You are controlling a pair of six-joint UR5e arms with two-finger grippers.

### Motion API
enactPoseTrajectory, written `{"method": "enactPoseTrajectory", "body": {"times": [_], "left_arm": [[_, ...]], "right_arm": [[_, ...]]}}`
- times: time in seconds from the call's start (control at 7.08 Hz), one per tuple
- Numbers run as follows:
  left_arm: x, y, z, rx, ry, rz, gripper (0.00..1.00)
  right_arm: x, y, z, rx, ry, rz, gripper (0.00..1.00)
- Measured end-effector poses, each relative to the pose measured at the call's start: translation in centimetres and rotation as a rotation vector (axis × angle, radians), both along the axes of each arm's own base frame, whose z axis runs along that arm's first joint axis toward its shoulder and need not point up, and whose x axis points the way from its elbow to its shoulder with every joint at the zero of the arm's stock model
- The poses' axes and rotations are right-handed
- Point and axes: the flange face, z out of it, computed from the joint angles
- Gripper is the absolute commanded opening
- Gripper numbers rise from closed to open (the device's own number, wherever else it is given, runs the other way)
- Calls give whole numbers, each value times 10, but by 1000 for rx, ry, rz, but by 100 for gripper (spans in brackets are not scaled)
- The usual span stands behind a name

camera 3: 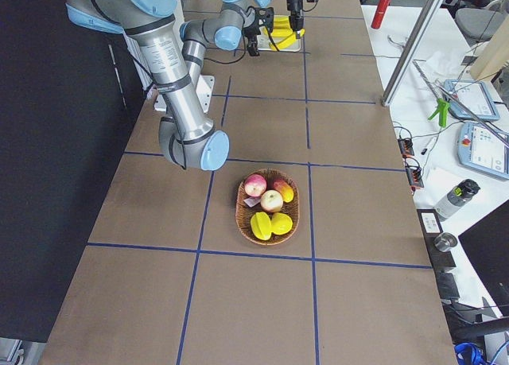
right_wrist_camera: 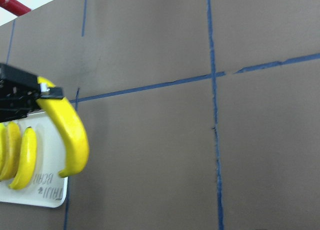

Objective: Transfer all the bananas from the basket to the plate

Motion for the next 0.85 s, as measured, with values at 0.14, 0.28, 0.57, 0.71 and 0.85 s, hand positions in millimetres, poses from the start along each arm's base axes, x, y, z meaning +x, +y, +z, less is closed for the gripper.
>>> {"method": "enactPoseTrajectory", "body": {"times": [0.14, 0.28, 0.57, 0.71, 0.85], "left_arm": [[-25, 4, 50, -2, -66, 14, 0], [-48, 9, 91, 4, -130, 35, 0], [-72, 19, 152, 6, -243, 103, 0], [-72, 22, 169, -2, -269, 123, 0], [-69, 22, 176, -11, -280, 132, 11]], "right_arm": [[12, -16, 15, 38, 78, 11, 100], [23, -31, 28, 76, 158, 12, 100], [39, -51, 53, 120, 275, 2, 100], [42, -54, 59, 124, 296, 0, 100], [43, -56, 62, 125, 305, 0, 100]]}}
